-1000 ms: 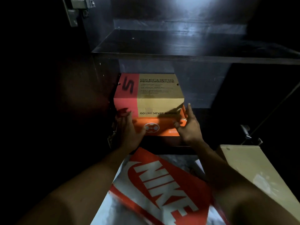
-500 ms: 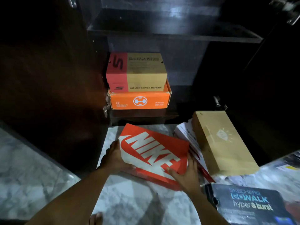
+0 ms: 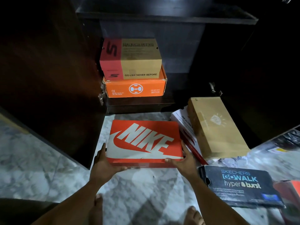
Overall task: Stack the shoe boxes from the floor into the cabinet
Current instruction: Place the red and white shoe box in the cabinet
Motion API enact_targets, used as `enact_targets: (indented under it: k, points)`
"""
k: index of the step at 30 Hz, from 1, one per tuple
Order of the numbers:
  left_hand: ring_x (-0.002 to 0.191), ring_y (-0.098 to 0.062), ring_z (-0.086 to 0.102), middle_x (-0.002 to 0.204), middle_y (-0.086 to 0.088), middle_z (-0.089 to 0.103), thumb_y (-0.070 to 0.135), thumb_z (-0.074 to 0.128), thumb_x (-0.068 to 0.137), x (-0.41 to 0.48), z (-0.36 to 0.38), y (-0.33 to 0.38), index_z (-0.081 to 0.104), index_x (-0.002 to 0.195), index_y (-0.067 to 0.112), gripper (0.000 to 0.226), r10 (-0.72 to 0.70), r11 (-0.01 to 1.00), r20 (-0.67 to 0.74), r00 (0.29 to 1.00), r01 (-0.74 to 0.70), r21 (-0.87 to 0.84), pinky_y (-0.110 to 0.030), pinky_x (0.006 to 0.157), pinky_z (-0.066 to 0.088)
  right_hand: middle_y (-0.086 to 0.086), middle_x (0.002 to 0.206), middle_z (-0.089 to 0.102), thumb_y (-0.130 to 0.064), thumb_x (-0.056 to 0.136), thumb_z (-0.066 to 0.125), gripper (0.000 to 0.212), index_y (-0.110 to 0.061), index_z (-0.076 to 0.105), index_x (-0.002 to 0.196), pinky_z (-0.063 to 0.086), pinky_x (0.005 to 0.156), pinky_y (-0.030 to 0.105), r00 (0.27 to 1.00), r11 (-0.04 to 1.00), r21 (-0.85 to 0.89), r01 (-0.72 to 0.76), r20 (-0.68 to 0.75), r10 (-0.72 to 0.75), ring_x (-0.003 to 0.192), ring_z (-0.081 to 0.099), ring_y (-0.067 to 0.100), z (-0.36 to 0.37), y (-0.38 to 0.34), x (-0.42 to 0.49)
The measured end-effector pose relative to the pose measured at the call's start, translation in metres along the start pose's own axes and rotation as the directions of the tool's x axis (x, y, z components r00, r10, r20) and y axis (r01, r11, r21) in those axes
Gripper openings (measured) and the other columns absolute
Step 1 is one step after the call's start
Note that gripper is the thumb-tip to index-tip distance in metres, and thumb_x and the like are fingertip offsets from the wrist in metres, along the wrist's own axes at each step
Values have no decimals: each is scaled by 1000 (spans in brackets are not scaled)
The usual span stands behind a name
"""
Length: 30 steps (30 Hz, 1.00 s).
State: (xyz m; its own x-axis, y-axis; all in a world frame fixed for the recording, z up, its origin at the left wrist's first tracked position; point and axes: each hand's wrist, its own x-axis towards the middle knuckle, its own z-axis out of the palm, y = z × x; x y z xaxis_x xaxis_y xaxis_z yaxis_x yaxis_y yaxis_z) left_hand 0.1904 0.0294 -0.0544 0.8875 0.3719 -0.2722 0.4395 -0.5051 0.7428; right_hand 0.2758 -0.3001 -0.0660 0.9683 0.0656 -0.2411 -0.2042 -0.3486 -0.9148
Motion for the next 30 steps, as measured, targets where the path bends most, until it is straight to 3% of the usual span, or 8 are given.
enact_targets:
  k: [2,5,8,12,17,22,25,30]
  points:
    - [139,-19,41,155,4,35,48,95,43,-1,-2,1,18,153,40,134,22,991,49,999,-15,-136,-41,111,41,-9,114,73,-22,51,100,110,-33,42,144,59,78,24,1000,1000,14,15,14,-15,101,72,8,-2,0,2]
    - [114,6,59,122,33,61,17,96,58,4,-5,1,35,128,72,108,104,968,61,993,-87,-235,-28,93,55,-7,118,70,-24,42,103,121,-32,40,145,59,80,24,999,1000,16,11,40,-11,105,70,8,-2,1,2]
    - [119,-9,58,130,19,58,51,97,45,15,-6,-3,22,143,61,123,82,969,74,994,-62,-238,-38,98,53,-7,120,68,-36,37,102,124,-32,40,144,59,83,26,999,1000,16,12,47,-13,109,67,10,2,-1,5]
    - [122,-16,56,134,10,57,61,94,40,20,5,-1,21,146,54,129,79,967,90,993,-55,-248,-44,99,53,-11,121,68,-39,40,102,120,-35,41,143,58,80,22,999,1000,-21,8,37,-7,110,67,9,-5,7,12]
    - [116,-8,62,125,16,62,27,102,43,18,4,4,33,138,58,121,113,927,66,991,-81,-366,-30,85,59,-23,122,59,-46,37,101,133,-35,32,150,52,81,12,997,995,-63,75,20,-74,111,60,1,-2,-1,5]
    - [114,11,56,129,17,59,9,98,48,6,-24,31,26,146,47,127,181,897,-31,983,-178,-406,-9,82,52,-13,135,57,-51,40,99,128,-37,32,148,53,95,25,979,978,-41,203,-16,-203,121,59,7,-2,-45,-7]
    - [124,0,55,136,6,58,9,98,51,3,-47,60,26,153,25,125,301,873,-104,948,-318,-370,-23,98,51,-17,129,58,-41,42,101,122,-38,34,143,55,93,25,956,959,-4,284,-71,-283,115,60,-3,-14,-81,-11]
    - [128,-16,56,137,-2,59,12,100,47,17,-86,125,37,148,18,119,379,810,-279,882,-462,-360,-40,103,50,3,128,64,-24,47,101,107,-22,45,137,55,93,32,875,889,80,451,-238,-422,115,65,13,-29,-153,3]
